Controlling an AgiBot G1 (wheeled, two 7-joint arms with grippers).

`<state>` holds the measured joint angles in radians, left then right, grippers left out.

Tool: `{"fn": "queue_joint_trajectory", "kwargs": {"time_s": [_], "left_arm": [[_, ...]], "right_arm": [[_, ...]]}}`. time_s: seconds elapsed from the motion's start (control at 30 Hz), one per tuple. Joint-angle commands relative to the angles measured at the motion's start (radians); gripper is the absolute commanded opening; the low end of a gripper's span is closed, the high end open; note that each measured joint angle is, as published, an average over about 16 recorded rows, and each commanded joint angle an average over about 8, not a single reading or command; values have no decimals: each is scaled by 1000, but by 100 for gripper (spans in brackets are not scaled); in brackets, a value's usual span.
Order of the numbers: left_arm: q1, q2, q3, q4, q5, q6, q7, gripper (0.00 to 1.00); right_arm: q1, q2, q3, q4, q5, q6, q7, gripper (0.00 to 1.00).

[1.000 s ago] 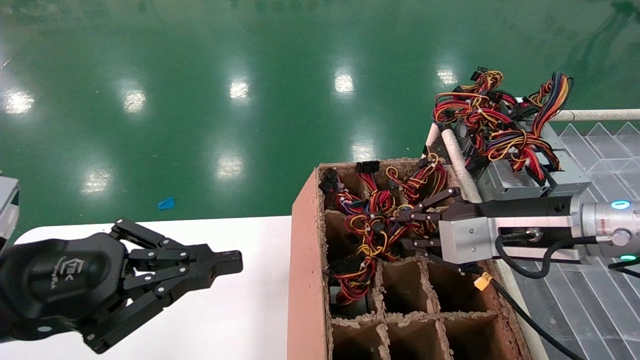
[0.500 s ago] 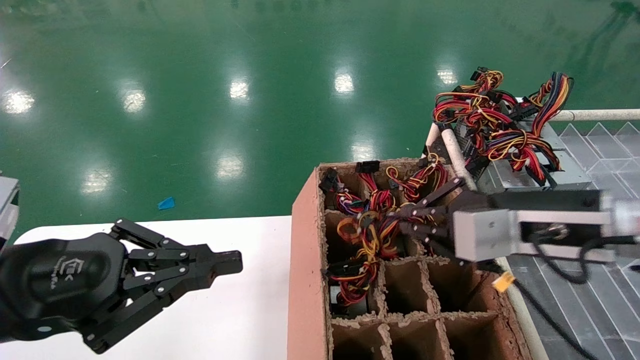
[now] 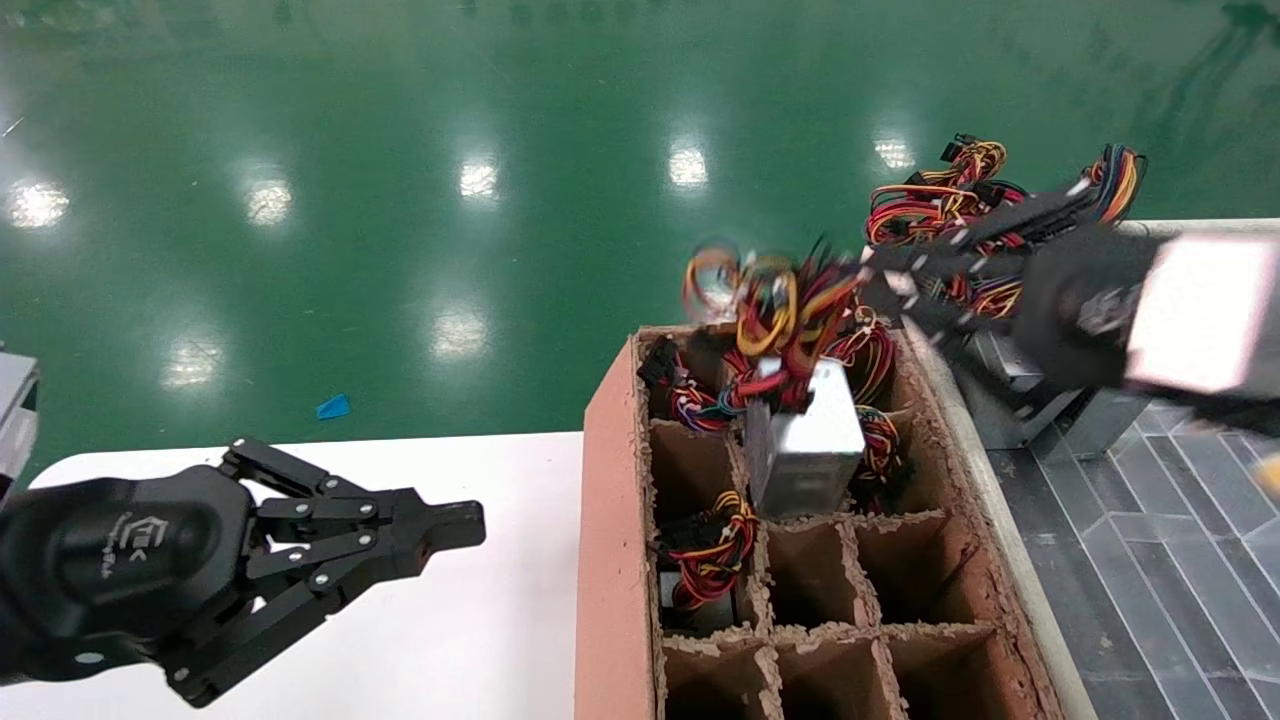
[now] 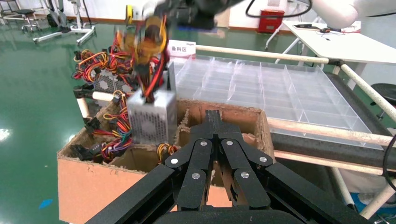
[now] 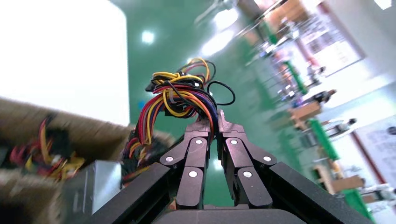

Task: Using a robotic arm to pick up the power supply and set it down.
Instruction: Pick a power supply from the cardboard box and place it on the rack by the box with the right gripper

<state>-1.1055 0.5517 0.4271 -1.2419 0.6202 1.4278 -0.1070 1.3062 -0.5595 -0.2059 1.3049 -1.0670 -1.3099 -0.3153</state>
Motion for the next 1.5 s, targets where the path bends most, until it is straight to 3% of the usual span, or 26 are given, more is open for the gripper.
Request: {"fn": "queue_joint_trajectory", "kwargs": {"time_s": [0.03, 0.4, 0.7, 1.07, 1.5], "left_arm": [[0, 0, 0, 0, 0, 0, 0, 0], [0, 0, 0, 0, 0, 0, 0, 0], [0, 0, 0, 0, 0, 0, 0, 0], [0, 0, 0, 0, 0, 0, 0, 0], [0, 0, 0, 0, 0, 0, 0, 0]], "right_arm": [[-1, 14, 28, -7, 46, -4, -1, 0], [10, 129, 148, -41, 158, 0, 2, 0], [-21, 246, 217, -102, 189, -23, -6, 0], [-139, 386, 277, -198, 129, -25, -55, 0], [-279, 433, 358, -372, 119, -91, -126, 0]]}}
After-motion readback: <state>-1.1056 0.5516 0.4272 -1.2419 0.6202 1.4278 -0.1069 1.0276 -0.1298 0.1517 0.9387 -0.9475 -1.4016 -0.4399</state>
